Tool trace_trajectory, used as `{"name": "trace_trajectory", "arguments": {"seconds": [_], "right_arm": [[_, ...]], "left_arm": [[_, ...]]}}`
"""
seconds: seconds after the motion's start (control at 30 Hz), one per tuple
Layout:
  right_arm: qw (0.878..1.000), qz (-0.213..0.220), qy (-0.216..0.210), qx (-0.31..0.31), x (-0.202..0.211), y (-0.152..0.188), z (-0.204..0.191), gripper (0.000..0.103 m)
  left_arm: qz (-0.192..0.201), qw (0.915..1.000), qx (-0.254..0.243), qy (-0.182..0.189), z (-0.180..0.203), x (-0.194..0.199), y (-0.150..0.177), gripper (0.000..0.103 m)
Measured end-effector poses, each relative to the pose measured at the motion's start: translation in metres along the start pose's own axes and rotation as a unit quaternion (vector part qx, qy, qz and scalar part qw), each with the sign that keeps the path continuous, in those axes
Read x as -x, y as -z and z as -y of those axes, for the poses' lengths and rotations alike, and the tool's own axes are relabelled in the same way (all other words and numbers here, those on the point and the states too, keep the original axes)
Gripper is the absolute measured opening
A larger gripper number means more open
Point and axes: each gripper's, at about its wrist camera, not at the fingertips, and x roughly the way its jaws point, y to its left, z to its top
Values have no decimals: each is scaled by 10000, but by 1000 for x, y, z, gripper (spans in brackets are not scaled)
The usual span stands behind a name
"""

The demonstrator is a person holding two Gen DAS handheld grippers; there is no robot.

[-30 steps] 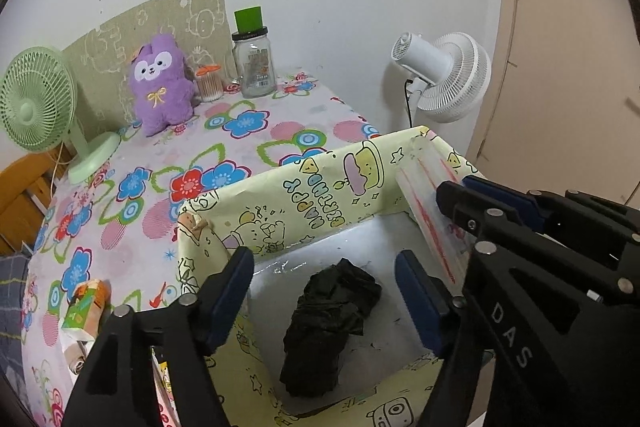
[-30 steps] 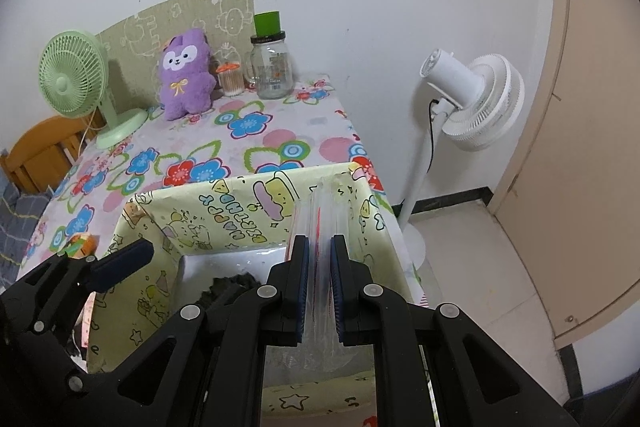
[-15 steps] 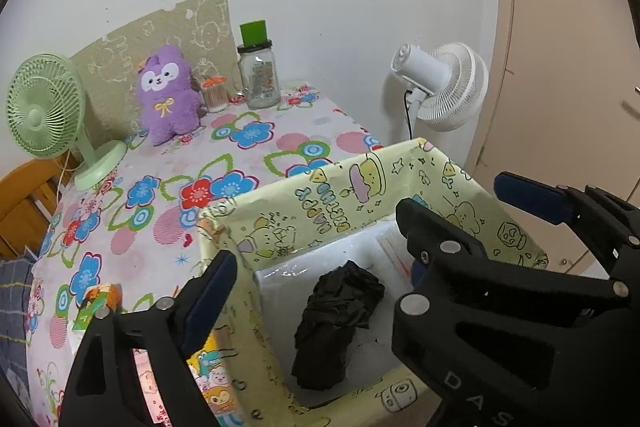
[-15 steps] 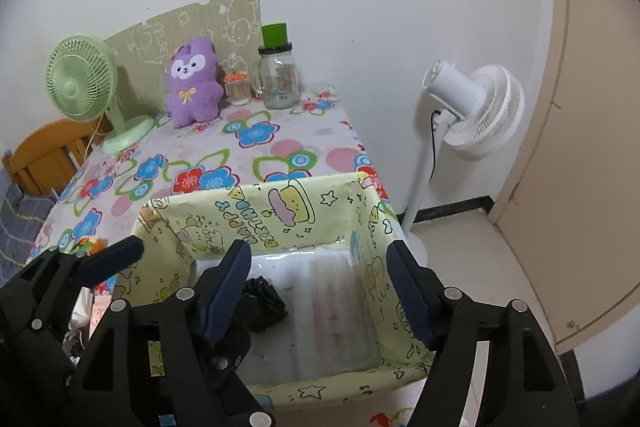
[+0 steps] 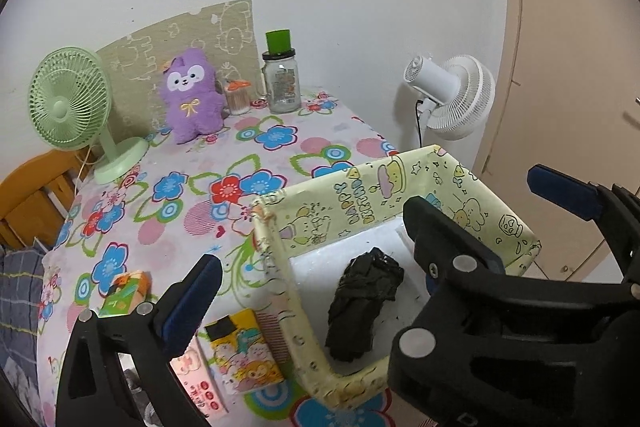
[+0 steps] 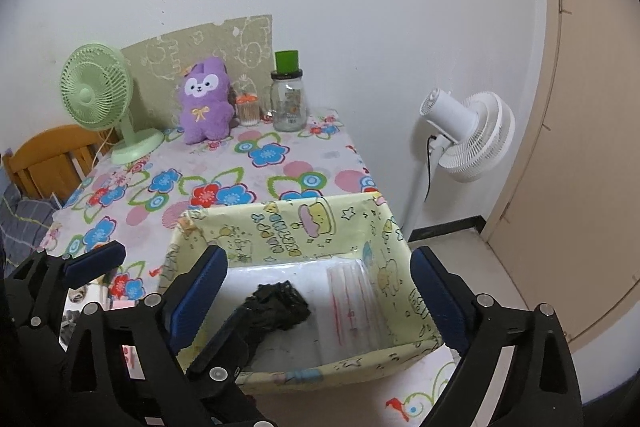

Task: Organize soft objects
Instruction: 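Lower the clear zip bags into the box and open the right gripper, then withdraw both grippers from the box toward the remaining table items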

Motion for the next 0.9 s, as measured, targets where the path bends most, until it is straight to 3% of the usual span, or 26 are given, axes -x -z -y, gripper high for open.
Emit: {"name": "trace_trajectory", "arguments": {"seconds": [0.67, 0.9], "right_arm": [[9988, 440, 143, 173, 42, 11, -58, 97], [9989, 431, -5, 202, 45, 18, -77, 97]], "left_arm": [[258, 9990, 289, -200, -49, 42, 29, 103], [258, 9985, 422, -232, -67, 49, 41, 103]]}}
